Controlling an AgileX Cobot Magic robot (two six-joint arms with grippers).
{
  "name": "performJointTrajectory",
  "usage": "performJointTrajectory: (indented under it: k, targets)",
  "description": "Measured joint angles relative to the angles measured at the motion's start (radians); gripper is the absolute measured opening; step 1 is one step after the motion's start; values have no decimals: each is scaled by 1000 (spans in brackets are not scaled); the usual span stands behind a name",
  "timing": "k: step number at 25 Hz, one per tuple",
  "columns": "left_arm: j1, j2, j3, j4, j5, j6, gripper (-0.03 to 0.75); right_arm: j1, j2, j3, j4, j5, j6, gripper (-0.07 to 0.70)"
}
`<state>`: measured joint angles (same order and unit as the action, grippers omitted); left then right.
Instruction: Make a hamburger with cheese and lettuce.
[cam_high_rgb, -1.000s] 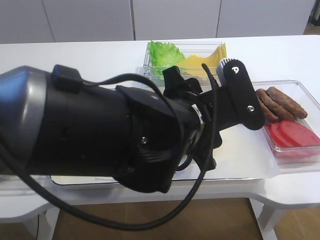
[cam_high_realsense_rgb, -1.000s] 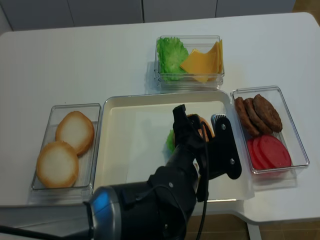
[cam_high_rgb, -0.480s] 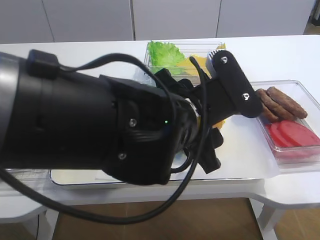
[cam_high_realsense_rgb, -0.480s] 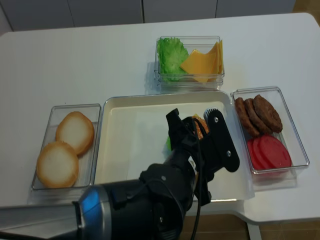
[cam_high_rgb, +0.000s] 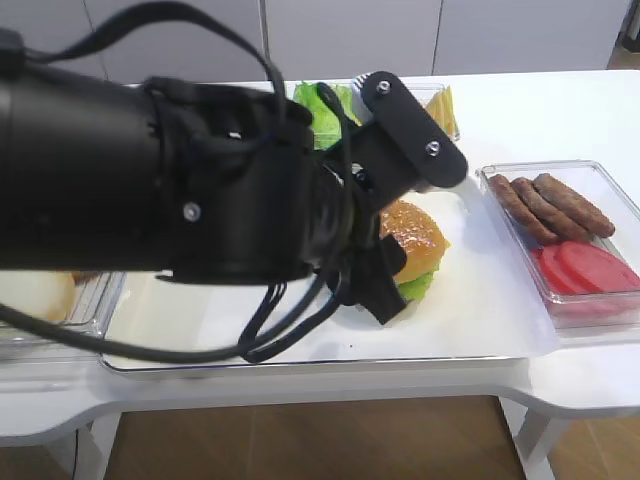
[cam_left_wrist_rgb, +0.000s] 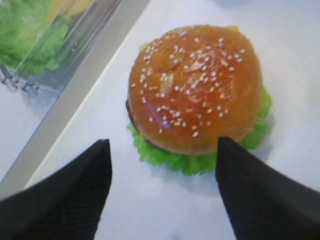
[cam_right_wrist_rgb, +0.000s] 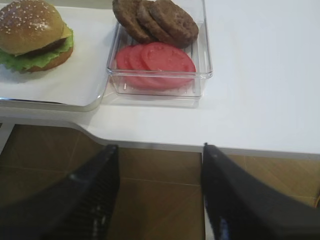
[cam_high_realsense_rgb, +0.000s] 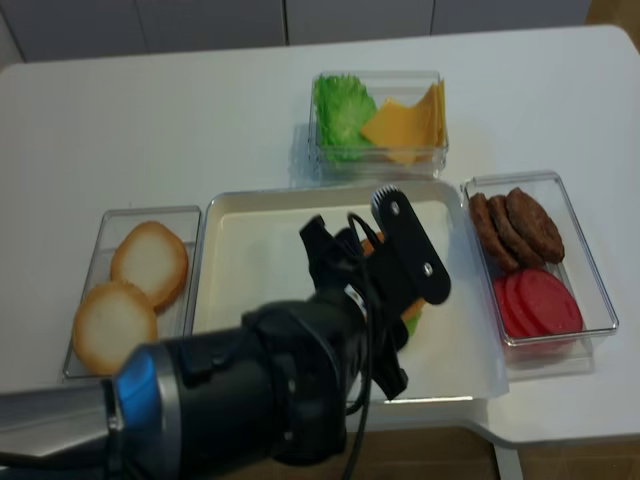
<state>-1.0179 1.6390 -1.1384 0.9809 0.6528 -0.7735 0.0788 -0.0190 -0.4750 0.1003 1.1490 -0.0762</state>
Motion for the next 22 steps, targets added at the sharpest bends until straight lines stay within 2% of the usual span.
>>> performJointTrajectory:
  k: [7,10,14,17,22]
  targets:
    - [127,-39,0,-260,66,198,477,0,0,0,0,0,0,399]
    - [183,-74,0,-354,78,286,477,0,0,0,0,0,0,399]
    - [291,-114,0,-509,124,392,477,0,0,0,0,0,-4,399]
    - [382,-130,-3,-647,187,513,477,0,0,0,0,0,-4,399]
    - [522,-146,-5,-742,325,590,477,0,0,0,0,0,-4,399]
